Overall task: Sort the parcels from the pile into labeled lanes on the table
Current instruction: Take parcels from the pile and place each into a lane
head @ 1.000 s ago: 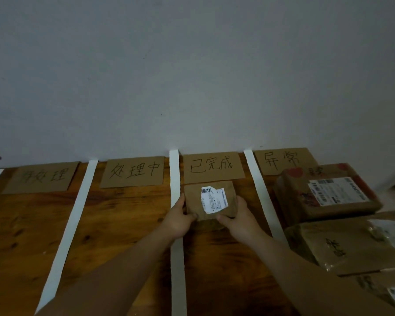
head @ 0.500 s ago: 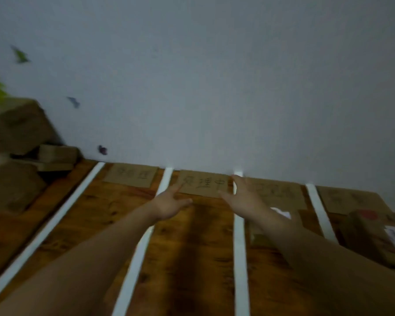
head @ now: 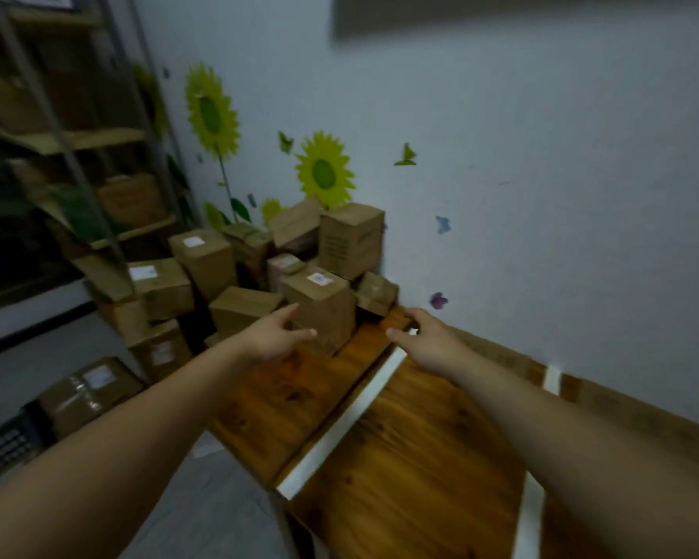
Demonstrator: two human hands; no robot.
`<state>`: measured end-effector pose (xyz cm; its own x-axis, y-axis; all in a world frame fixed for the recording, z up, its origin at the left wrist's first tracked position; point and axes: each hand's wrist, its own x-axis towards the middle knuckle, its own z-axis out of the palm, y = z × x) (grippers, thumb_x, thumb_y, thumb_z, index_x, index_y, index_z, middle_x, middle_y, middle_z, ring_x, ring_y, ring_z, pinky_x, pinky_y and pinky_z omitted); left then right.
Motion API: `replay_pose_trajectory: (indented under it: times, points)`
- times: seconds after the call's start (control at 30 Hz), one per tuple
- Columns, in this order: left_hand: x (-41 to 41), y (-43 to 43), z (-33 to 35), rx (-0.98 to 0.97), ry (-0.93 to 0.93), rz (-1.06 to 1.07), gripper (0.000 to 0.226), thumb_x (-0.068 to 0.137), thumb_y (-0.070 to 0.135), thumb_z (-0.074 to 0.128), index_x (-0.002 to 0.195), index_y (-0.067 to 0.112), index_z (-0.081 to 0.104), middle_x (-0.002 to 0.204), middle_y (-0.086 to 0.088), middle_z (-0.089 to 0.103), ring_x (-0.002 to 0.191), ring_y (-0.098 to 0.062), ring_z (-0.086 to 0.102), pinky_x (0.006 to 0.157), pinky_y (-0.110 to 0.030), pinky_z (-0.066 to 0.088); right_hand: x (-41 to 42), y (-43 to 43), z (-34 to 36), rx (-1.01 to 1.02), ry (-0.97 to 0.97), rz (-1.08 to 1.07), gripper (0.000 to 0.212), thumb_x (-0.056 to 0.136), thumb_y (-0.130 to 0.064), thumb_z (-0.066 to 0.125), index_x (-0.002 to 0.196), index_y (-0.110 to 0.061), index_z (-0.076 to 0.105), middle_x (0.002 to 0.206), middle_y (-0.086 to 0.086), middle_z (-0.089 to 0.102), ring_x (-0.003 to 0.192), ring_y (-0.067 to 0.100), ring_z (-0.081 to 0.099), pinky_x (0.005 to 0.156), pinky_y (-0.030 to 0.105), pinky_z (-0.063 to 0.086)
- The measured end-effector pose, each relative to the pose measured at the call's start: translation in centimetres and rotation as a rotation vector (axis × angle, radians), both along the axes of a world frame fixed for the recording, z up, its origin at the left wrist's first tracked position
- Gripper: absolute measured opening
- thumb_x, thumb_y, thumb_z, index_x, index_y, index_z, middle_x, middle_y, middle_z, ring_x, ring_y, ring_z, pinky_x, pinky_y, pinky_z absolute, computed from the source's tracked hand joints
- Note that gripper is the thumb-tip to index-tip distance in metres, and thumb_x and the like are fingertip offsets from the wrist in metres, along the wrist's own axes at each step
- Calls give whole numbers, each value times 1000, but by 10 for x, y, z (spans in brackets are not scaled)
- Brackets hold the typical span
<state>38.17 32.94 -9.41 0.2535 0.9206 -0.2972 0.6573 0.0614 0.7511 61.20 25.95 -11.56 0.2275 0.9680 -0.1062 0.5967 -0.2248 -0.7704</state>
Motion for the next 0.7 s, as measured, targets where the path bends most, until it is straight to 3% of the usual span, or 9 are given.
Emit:
replay_pose_trajectory:
  times: [0.1,0.23,0.33,0.47,0.6,0.7]
  points:
    - [-45,30,3,22,-24,71,69,93,31,57,150,26,19,152,-5,31,131,-25,42,84,-27,47,-41,47,3,5,2,54,66,91,-47,59,146,-20,35,148,2,42,130,23,45,97,28,38]
    - [-82,76,-4,42,16,122,73,89,40,60,150,30,20,155,-5,23,138,-27,32,108,-40,36,-73,112,-4,-5,-23,88,69,89,-50,59,147,-21,35,149,2,40,130,23,44,100,31,41]
    - [-92,119,-9,56,73,47,73,90,41,58,150,29,18,156,-5,20,140,-25,27,109,-37,31,-86,164,-16,-23,-48,104,70,89,-51,59,148,-23,34,149,3,39,128,24,45,99,33,43]
    - [-82,184,-18,45,83,-13,73,91,39,58,150,28,17,157,-5,18,143,-25,22,113,-38,28,-92,229,-37,10,-259,156,64,94,-46,53,150,-22,31,154,6,30,136,26,34,109,35,32]
    - [-59,240,-38,-17,118,-67,76,89,37,60,150,28,16,154,-5,27,138,-26,32,111,-41,33,-90,272,-67,-93,-537,275,67,98,-51,39,154,-27,11,162,2,2,147,29,4,117,43,16]
    - [-40,268,-55,-41,149,-134,74,89,36,60,150,25,19,154,-6,27,138,-25,32,111,-35,31,-84,274,-90,-189,-623,324,61,97,-53,37,151,-29,19,161,3,8,147,30,2,117,50,18]
